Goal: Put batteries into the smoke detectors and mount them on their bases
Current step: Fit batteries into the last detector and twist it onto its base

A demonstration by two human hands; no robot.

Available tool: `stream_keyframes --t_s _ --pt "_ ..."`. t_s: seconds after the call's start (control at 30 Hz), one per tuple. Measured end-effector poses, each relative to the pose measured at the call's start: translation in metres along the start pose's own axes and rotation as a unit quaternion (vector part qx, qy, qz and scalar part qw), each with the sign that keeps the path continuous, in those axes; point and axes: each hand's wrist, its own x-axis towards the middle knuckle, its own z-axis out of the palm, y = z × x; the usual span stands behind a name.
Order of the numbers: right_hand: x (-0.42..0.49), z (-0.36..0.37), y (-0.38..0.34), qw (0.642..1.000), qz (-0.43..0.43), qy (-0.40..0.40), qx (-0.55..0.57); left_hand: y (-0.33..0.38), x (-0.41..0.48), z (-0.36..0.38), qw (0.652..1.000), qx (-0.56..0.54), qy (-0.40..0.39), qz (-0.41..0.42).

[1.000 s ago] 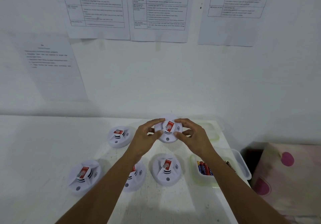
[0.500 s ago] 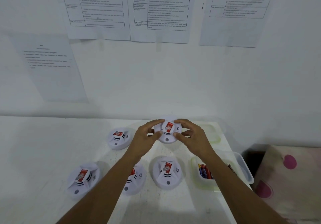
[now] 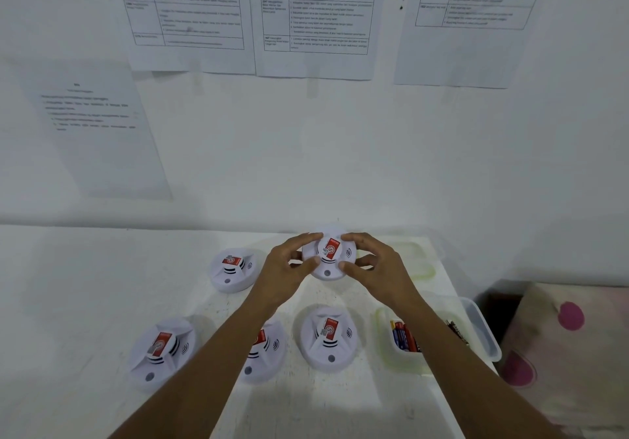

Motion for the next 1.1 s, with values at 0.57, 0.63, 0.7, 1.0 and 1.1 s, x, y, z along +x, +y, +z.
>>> stream_keyframes --t_s 0.57,0.63,0.7,1.0,1.1 --pt "0.001 0.005 -0.004 0.999 -0.021 -0.005 -0.037 -0.008 0.001 -0.006 1.0 0.006 -0.018 0.023" --pt "0.002 0.006 -0.003 0.999 -0.017 -0.003 -0.037 -0.009 0.002 -0.006 1.0 0.009 -0.017 0.023" --pt "0.003 0.007 -0.002 0.999 -0.017 -0.004 -0.041 -0.01 0.002 -0.007 1.0 0.011 -0.015 0.019" --pt "0.003 0.01 -0.003 0.998 -0.017 -0.001 -0.061 -0.017 0.004 -0.008 1.0 0.016 -0.014 0.02" --pt "0.003 0.012 -0.001 0.998 -0.012 0.0 -0.066 -0.022 0.005 -0.008 1.0 0.026 -0.012 0.007"
